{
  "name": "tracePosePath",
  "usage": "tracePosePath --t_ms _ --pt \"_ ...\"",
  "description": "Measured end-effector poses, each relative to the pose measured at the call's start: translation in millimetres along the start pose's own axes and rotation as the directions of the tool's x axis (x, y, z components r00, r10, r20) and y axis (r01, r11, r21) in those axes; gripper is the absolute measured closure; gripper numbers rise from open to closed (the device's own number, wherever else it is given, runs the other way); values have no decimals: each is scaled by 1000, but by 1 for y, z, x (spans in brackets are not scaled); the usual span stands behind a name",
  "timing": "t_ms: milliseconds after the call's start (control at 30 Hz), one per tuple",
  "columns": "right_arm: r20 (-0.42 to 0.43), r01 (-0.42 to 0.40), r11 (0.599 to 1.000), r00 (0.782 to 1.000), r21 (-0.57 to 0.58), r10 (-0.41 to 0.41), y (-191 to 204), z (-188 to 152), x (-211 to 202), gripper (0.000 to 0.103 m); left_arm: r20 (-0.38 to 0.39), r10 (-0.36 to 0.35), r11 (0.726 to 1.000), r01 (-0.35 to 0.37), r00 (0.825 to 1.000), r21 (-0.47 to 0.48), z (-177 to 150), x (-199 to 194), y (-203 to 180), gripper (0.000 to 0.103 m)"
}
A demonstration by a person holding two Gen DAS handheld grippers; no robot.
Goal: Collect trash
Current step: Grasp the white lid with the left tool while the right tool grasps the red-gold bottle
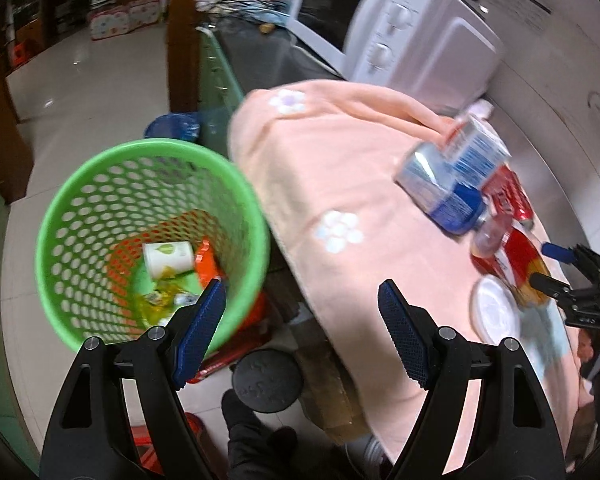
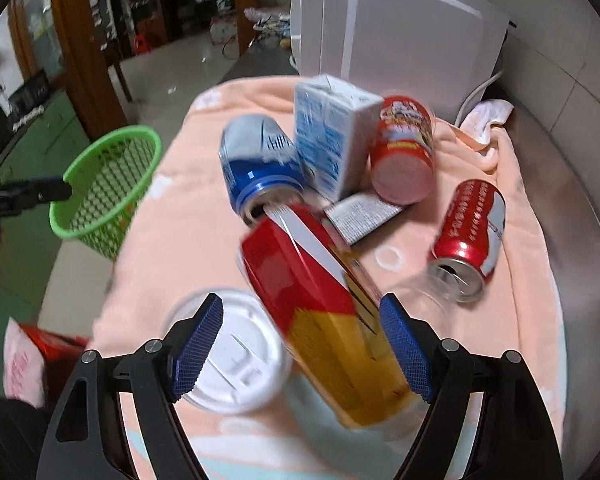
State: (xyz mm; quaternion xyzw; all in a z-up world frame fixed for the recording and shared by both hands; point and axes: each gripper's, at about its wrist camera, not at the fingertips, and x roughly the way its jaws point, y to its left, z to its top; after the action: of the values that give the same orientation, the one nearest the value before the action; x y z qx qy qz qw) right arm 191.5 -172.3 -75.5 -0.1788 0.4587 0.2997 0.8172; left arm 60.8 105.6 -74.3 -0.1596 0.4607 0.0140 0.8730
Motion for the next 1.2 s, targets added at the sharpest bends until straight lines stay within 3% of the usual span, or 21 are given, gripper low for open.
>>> tracePosePath --t_ms 333,767,1067,1200 --pt "-52 15 994 998 -110 -21 -7 -7 9 25 -86 -105 986 115 991 117 -12 18 -64 25" --pt "-83 15 992 996 -122 -25 -13 -9 30 26 -165 -183 958 213 969 190 -19 37 -113 25" --pt "-79 6 999 997 -48 -10 -26 -16 24 27 -229 -219 929 274 948 247 -26 57 -150 28" --pt "-87 1 1000 996 -12 -2 -31 -22 20 27 -257 -219 921 286 941 263 -27 71 -163 39"
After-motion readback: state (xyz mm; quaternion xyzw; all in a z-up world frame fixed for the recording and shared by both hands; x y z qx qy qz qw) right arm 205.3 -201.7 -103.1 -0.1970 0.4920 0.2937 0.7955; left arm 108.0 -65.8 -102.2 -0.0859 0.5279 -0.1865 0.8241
